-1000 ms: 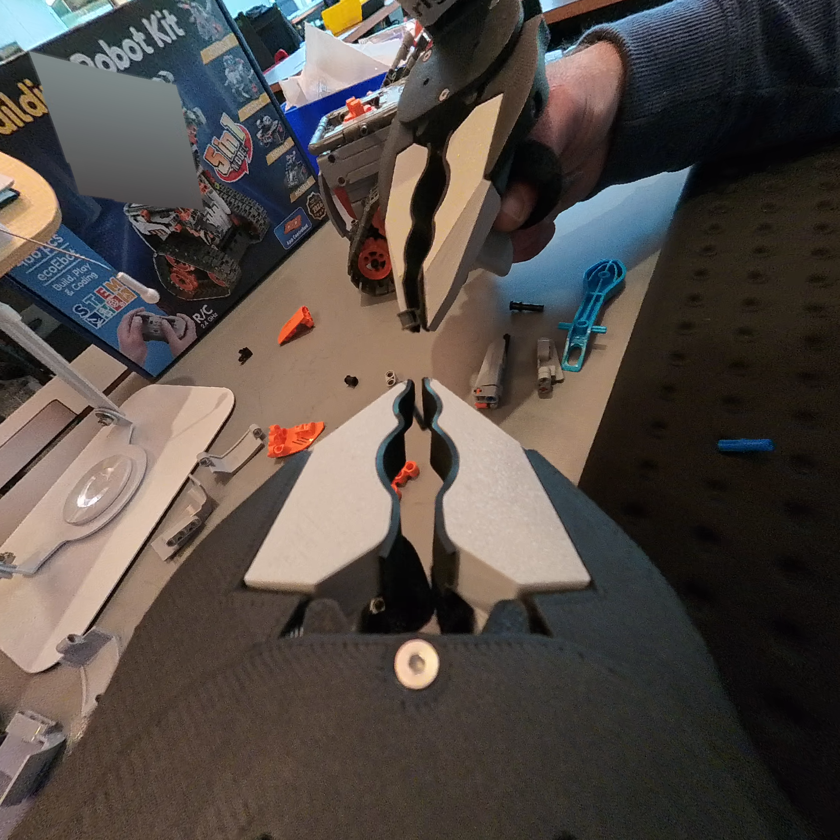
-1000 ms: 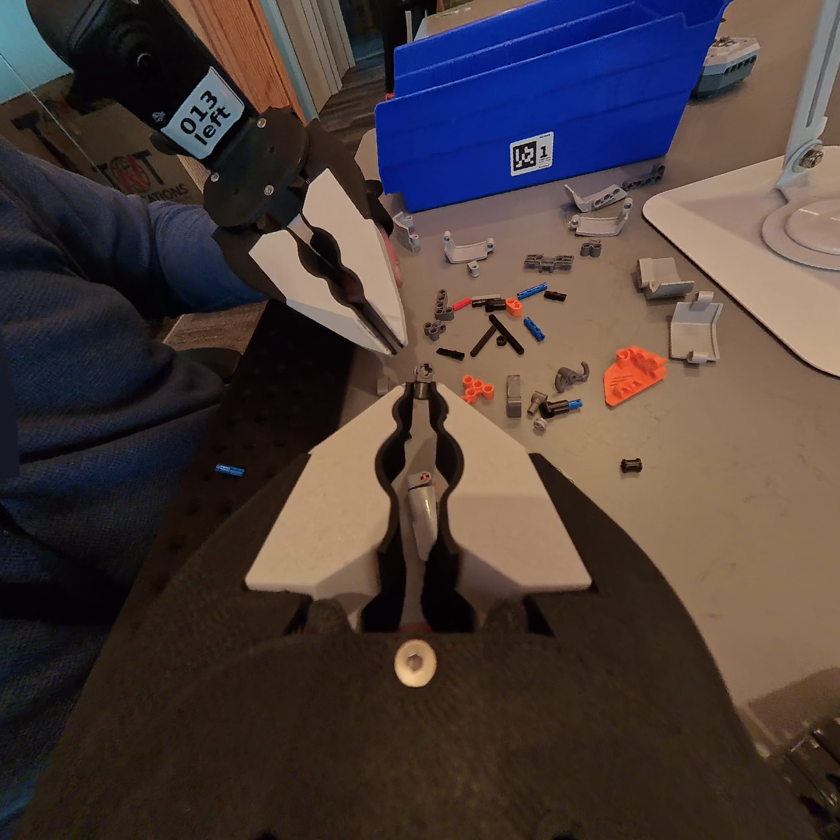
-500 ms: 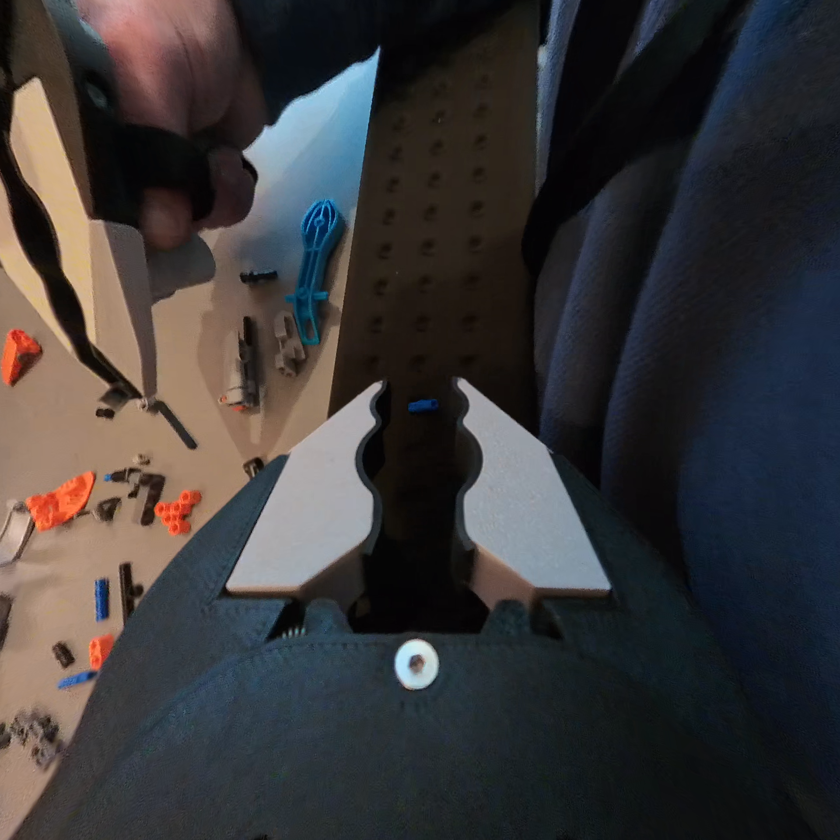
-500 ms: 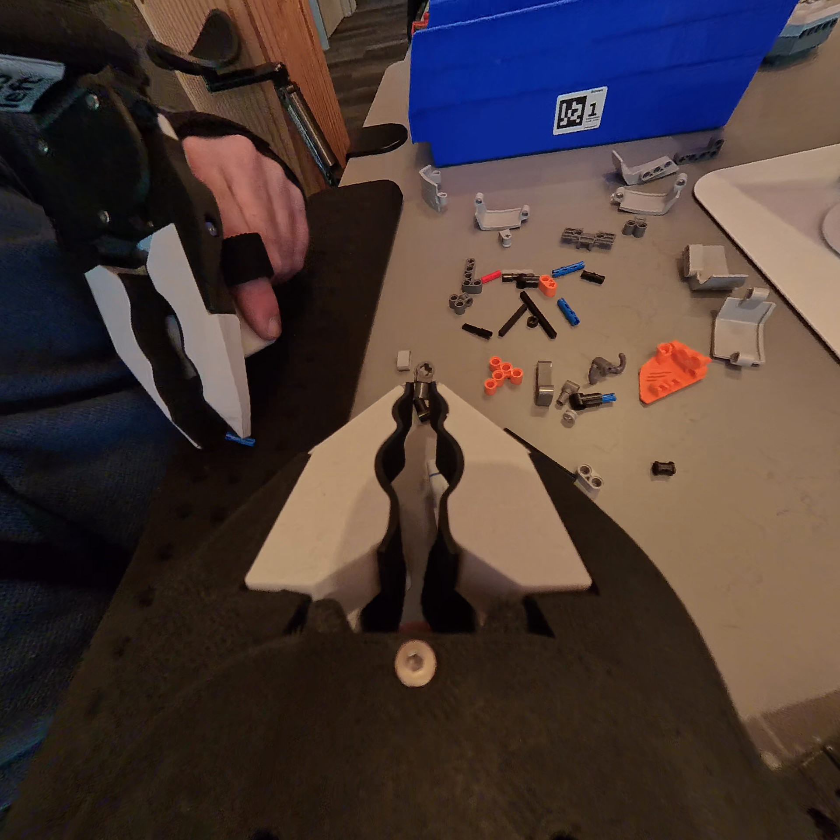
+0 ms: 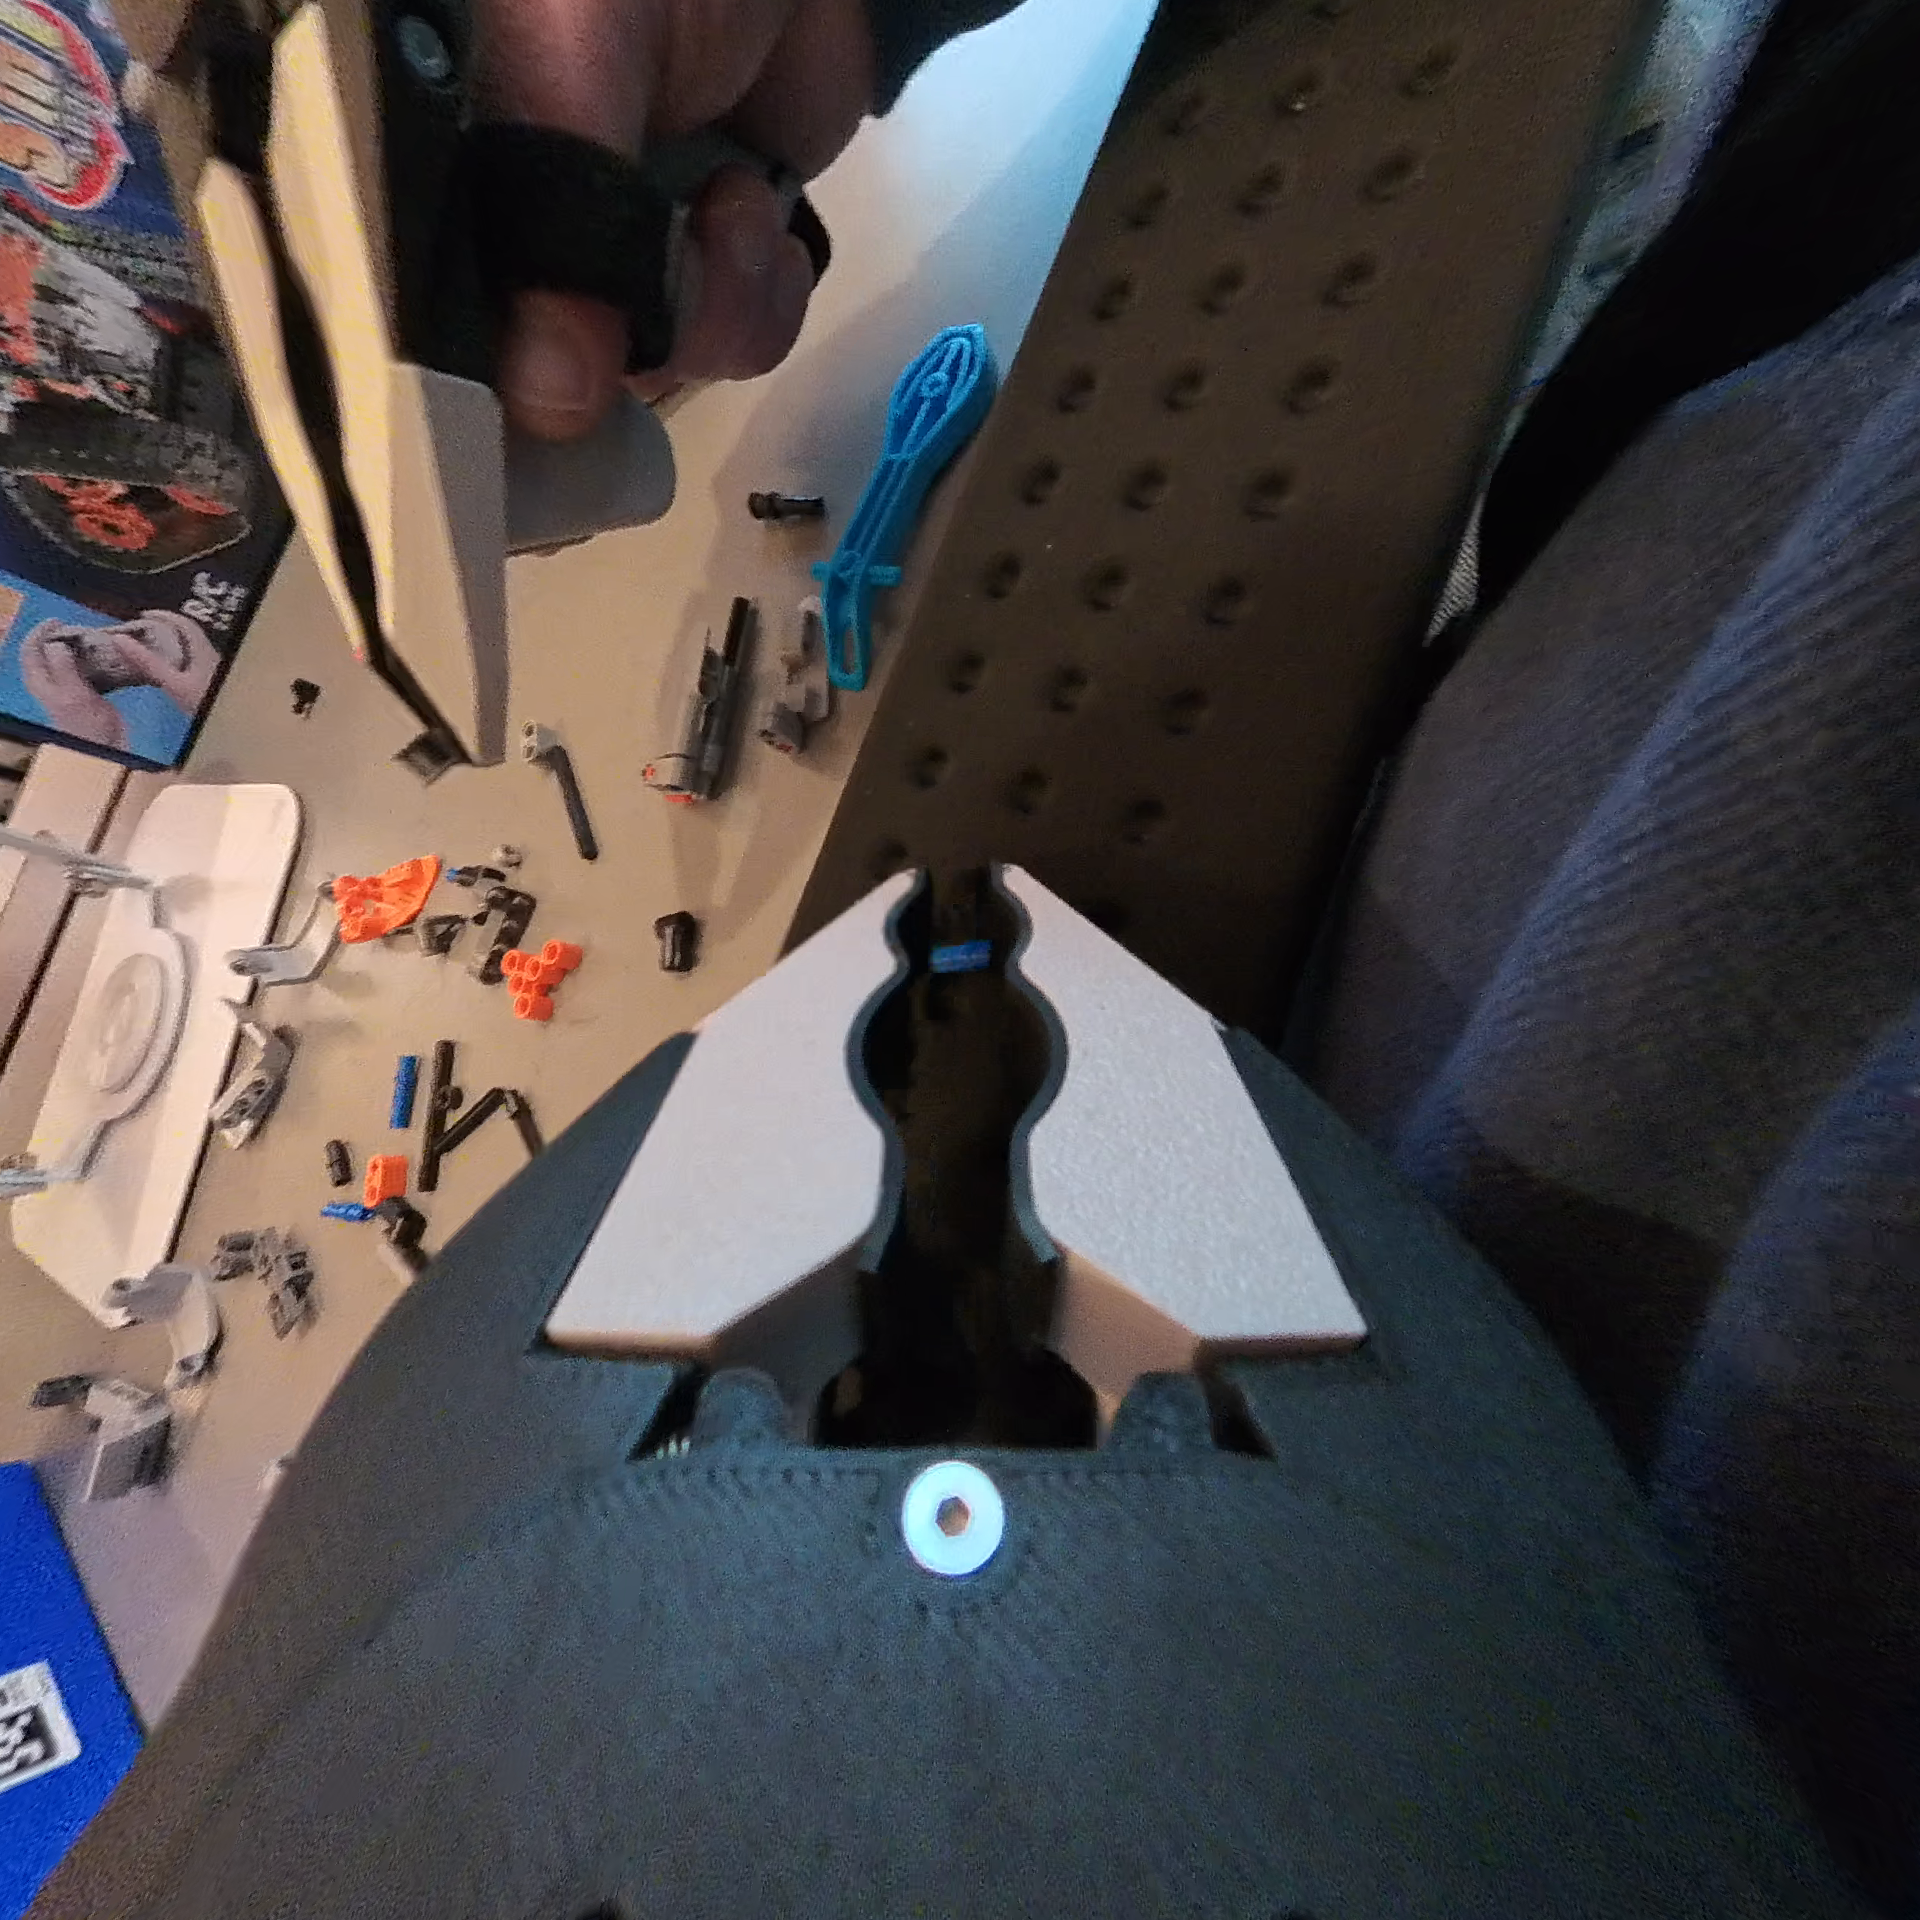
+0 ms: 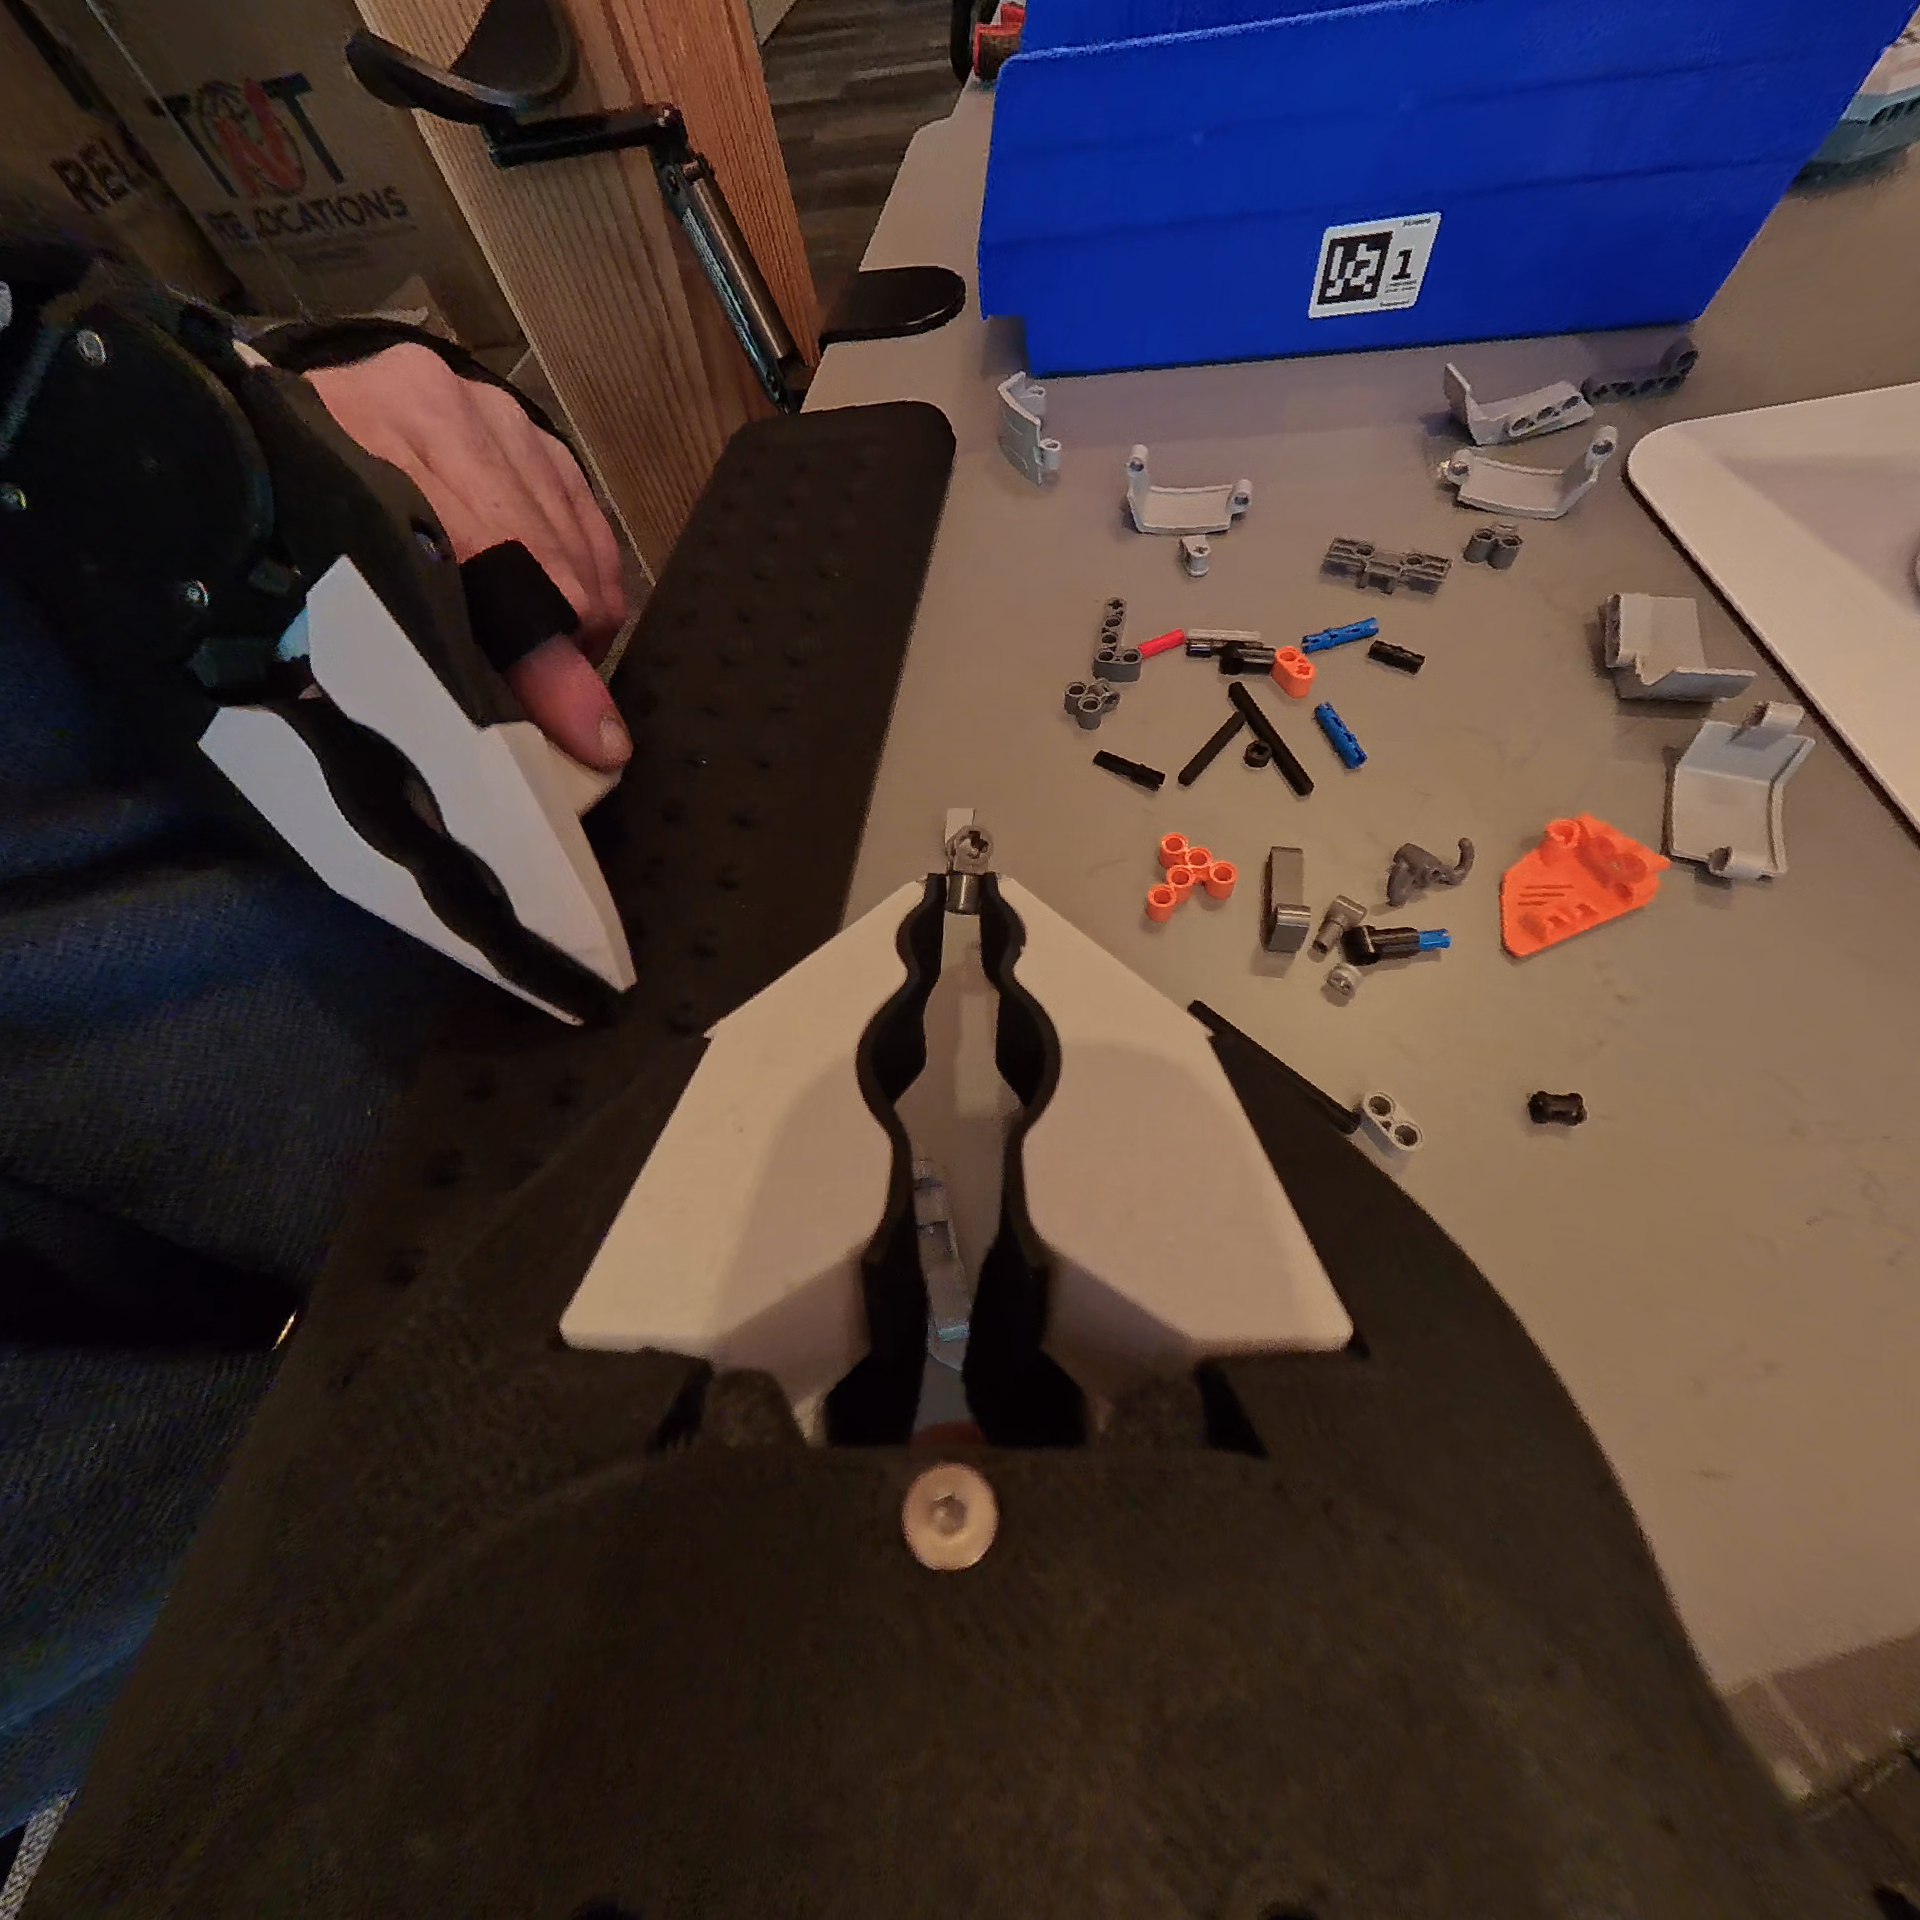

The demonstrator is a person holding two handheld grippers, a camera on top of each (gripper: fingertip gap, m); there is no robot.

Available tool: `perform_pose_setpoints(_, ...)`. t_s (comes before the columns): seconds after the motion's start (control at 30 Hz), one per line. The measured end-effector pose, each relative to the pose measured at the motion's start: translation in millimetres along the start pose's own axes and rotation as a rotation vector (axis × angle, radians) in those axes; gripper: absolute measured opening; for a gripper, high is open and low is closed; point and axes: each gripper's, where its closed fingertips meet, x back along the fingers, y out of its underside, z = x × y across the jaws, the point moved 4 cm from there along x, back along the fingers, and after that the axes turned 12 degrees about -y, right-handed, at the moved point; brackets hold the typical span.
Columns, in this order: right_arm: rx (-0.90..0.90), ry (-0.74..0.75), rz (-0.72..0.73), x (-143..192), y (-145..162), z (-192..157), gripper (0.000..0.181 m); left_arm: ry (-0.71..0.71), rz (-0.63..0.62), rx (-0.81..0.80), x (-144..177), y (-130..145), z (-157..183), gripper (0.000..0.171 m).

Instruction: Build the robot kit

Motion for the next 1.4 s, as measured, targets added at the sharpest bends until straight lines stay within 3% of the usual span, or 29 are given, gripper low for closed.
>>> perform_pose_setpoints(0.1, 0.001, -0.004, 0.001, 0, 0, -1, 0.005, -0.008, -0.002, 0.058, 6, 0, -4, 0.022)
perform_pose_setpoints(0.27, -0.003, -0.006, 0.000, 0, 1, 0, 0.005, -0.047, -0.061, 0.112, 9, 11, -11, 0.029)
perform_pose_setpoints(0.37, -0.008, -0.010, 0.001, -1, 1, 0, 0.005, -0.043, -0.081, 0.125, 15, 14, -8, 0.025)
perform_pose_setpoints(0.53, -0.007, -0.013, 0.001, -1, 1, -1, 0.004, -0.057, -0.120, 0.126, 16, 19, -5, 0.005)
perform_pose_setpoints(0.83, -0.004, -0.034, -0.010, -6, 0, -7, 0.004, -0.045, -0.142, 0.111, 12, 19, -6, 0.003)
perform_pose_setpoints(0.97, -0.019, -0.069, 0.038, -6, -4, -9, 0.004, -0.105, -0.087, 0.158, 8, 23, -21, 0.002)
perform_pose_setpoints(1.13, -0.009, -0.102, 0.101, -7, -9, -11, 0.004, -0.193, 0.095, 0.280, 4, 18, -62, 0.002)
perform_pose_setpoints(1.4, -0.016, -0.144, 0.259, -4, -24, -9, 0.003, -0.148, 0.294, 0.453, 1, 3, -101, 0.002)
